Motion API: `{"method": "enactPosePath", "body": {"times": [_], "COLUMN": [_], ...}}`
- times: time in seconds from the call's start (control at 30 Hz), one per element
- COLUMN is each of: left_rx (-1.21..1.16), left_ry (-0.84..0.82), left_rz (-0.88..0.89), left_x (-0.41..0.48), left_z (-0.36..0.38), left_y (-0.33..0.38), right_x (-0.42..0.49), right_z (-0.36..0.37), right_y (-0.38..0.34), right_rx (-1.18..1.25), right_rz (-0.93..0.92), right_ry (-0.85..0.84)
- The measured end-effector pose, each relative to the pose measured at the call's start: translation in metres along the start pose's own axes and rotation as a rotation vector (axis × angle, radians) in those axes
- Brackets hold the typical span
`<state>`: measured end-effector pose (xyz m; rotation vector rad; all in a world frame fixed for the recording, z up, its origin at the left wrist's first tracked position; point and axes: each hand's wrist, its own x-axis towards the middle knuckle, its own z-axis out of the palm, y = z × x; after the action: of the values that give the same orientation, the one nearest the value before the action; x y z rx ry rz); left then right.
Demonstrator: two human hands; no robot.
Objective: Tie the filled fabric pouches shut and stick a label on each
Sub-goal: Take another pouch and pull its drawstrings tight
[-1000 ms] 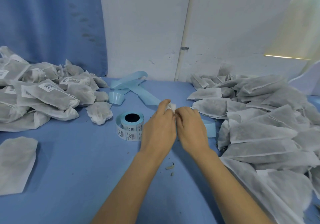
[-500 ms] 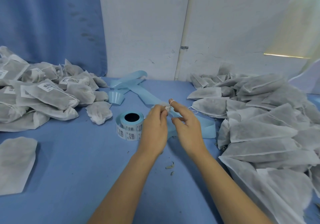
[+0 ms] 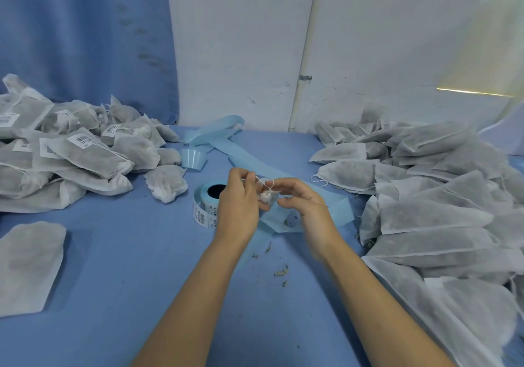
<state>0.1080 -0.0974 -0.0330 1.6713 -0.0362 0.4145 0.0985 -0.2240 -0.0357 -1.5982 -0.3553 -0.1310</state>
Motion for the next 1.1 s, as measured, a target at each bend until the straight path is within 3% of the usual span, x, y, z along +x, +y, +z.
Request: {"method": "enactPosePath", "body": {"times": [0.17, 0.37, 0.47, 0.6, 0.83, 1.1], "left_rx": [0.038, 0.013, -0.095, -0.175, -0.174, -0.145], "left_ry": [0.011, 0.021, 0.025, 0.038, 0.001, -0.143], "left_rz": [0.019, 0.079, 0.04, 0.013, 0.067, 0.082], "left_x": [0.0, 0.0, 0.0, 0.002, 0.004, -0.001], "left_z": [-0.002, 0.0, 0.002, 0.001, -0.002, 0.003], "left_y": [-0.002, 0.001, 0.002, -0.001, -0.003, -0.005], "right_x": [-0.001, 0.0, -0.001, 0.0, 0.001, 0.004], "right_z": [0.001, 0.008, 0.014, 0.016, 0.002, -0.003], "right_y": [-0.007, -0.012, -0.013, -0.026, -0.027, -0.014], "right_rx": [-0.049, -0.559, -0.633, -0.414, 0.072, 0.53], "right_rz": [-0.009, -0.035, -0.093, -0.098, 0.1, 0.26], "right_ry": [-0.071, -0.066, -0.095, -0.108, -0.116, 0.049]}}
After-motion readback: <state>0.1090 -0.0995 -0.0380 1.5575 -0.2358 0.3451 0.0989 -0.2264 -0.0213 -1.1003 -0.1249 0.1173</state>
